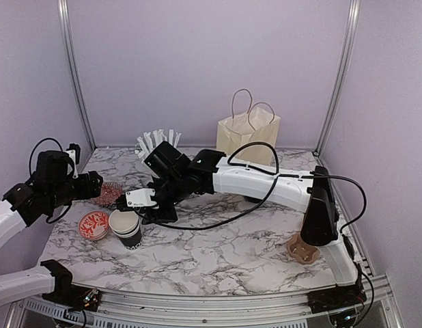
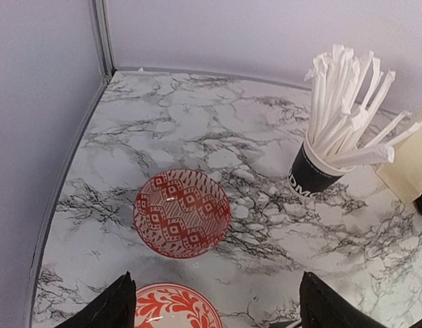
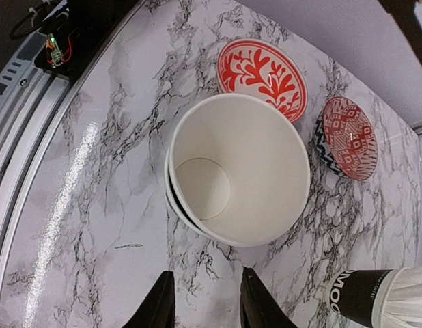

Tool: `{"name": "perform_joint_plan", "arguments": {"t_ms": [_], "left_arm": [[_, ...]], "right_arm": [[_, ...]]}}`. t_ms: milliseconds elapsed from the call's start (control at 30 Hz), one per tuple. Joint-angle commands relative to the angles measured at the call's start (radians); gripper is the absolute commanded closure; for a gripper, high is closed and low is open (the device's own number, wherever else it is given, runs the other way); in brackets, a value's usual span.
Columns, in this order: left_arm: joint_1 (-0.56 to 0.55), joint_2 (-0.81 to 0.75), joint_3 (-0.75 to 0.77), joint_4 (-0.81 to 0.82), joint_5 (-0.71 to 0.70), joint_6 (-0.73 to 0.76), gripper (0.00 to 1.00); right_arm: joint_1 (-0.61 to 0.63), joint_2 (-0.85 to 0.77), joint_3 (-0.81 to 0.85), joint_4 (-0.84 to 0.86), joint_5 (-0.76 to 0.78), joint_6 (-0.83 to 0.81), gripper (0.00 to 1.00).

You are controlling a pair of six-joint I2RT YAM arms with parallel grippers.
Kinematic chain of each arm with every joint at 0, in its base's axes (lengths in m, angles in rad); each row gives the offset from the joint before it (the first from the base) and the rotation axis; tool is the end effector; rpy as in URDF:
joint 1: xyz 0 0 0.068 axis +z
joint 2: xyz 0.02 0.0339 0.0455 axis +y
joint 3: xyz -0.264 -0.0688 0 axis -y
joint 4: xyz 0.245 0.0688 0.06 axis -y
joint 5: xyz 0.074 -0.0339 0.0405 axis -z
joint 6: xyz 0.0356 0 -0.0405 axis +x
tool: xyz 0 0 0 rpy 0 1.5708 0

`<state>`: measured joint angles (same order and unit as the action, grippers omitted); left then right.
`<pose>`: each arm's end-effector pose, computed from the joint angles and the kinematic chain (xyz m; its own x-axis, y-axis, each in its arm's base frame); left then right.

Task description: Pack the takeout coffee

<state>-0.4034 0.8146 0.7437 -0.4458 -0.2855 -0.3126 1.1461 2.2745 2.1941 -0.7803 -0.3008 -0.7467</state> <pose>0.1709 -0.0620 0.2946 -0.4789 -0.1164 -0.8701 0.0044 0.9908 -0.1350 0.2006 0.4693 0.2730 0.4158 -0.6549 -0.6311 -0.9093 -0.3096 -0.2779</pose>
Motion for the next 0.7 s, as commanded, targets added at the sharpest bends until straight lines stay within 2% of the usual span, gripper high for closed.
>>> {"name": "perform_joint_plan", "arguments": {"t_ms": [0, 667], "left_arm": [[0.057, -0.07, -0.036, 0.092, -0.045, -0.008, 0.16], [0.064, -0.054, -0.037, 0.088, 0.007, 0.001, 0.17]], "right_arm": [[0.031, 0.029, 0.075, 0.04, 0.009, 0.017, 0.68], [0.08, 0.121, 0.11, 0.085, 0.067, 0.005, 0.69]]}}
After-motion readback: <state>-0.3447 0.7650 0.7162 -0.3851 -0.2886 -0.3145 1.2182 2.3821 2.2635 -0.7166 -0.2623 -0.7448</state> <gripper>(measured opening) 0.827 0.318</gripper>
